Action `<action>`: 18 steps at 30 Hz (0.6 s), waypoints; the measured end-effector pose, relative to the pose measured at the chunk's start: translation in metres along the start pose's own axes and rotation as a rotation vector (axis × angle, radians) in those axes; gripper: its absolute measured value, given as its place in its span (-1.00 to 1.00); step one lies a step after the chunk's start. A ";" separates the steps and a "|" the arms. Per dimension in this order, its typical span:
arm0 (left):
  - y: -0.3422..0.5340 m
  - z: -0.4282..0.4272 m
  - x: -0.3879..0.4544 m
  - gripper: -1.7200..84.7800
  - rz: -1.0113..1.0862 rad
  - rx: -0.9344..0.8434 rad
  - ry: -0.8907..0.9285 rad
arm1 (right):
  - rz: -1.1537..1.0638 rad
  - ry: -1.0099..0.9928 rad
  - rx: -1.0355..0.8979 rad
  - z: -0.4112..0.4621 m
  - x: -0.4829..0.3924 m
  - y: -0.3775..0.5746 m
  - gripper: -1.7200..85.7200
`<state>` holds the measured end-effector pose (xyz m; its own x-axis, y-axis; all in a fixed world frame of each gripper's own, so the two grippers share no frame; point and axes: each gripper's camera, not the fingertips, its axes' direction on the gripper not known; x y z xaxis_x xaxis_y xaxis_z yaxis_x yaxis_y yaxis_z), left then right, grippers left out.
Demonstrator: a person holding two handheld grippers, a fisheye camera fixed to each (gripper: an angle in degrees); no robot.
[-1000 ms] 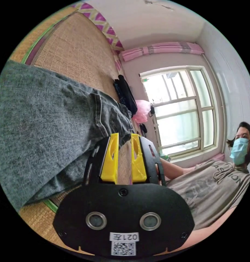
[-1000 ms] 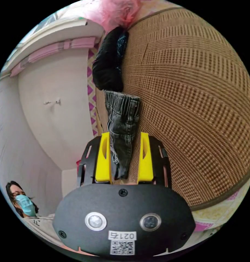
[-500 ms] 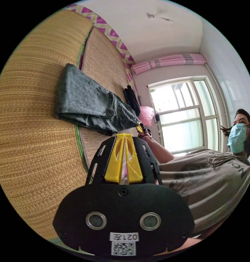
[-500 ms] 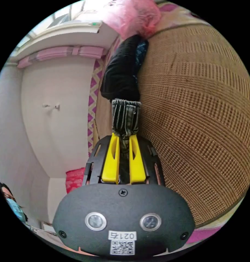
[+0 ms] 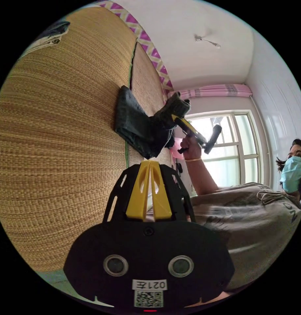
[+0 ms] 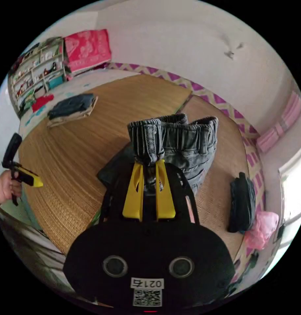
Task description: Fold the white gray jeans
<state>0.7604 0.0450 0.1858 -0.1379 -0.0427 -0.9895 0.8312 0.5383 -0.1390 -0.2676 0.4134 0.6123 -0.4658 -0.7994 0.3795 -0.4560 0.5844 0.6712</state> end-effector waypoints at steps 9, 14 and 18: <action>-0.008 -0.054 -0.005 -0.98 0.010 -0.040 -0.020 | -0.083 -0.090 -0.304 0.101 -0.085 -0.032 -0.75; -0.053 -0.050 0.005 -0.98 0.086 -0.087 -0.005 | 0.084 -0.323 -0.164 0.081 -0.040 -0.029 -0.91; -0.103 -0.032 0.023 -0.98 0.138 -0.085 -0.009 | 0.226 -0.384 -0.265 0.150 -0.020 -0.018 -0.97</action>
<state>0.6538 0.0156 0.1786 -0.0203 0.0292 -0.9994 0.7933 0.6089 0.0017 -0.3637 0.4400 0.4967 -0.7977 -0.5194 0.3063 -0.1274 0.6417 0.7563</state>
